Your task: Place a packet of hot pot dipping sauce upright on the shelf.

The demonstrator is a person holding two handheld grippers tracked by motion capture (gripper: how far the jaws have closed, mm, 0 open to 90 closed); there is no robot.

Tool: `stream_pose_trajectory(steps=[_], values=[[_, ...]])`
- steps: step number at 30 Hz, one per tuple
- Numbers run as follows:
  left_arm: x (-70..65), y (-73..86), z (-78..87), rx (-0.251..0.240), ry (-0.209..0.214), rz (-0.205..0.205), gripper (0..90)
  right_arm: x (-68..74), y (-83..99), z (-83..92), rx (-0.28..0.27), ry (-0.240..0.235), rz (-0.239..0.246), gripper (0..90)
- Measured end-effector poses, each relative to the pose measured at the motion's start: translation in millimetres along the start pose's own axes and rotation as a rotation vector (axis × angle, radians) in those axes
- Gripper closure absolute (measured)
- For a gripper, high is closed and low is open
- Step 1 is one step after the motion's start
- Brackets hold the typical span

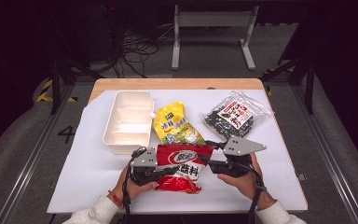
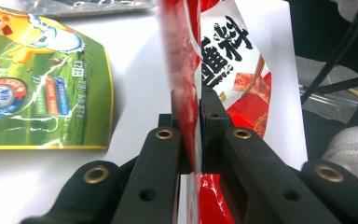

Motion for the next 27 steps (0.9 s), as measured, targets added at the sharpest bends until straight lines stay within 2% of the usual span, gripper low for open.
stream_pose_trajectory(steps=[2,8,11,14,16,19,22,27], values=[[-1.6,-0.1,2.2,-0.007,-0.003,-0.003,88.5,-4.7,11.1,14.7,0.022,-0.016,-0.012,36.7],[-4.4,-2.6,12.1,-0.034,-0.012,-0.009,89.1,-17.0,50.4,37.1,0.099,-0.003,-0.058,27.7],[-8.1,-5.3,17.2,-0.038,-0.023,-0.020,89.3,-25.6,72.2,44.4,0.150,0.046,-0.055,25.4],[-9.5,-7.7,23.6,-0.052,-0.035,-0.021,89.5,-38.6,90.9,50.3,0.202,0.112,-0.083,22.1],[-10.0,-10.1,29.3,-0.068,-0.042,-0.021,89.4,-43.5,97.3,54.3,0.208,0.126,-0.114,19.6],[-9.8,-13.0,37.6,-0.079,-0.067,-0.031,89.5,-50.7,105.4,58.3,0.215,0.158,-0.115,18.8],[-10.7,-14.1,44.1,-0.092,-0.076,-0.031,89.5,-55.3,108.6,57.8,0.215,0.161,-0.139,17.6],[-9.8,-15.7,54.7,-0.108,-0.097,-0.037,89.5,-55.0,110.0,52.9,0.216,0.166,-0.123,15.6]])
Point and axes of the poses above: each handheld gripper's, and its own axes: z roughly backward along the jaws, y roughly out of its underside, x roughly to its left, the point moved 7 cm from there along -z, roughly forward along the jaws, and after that the axes turned 13 degrees about y, right-handed, at the moved point
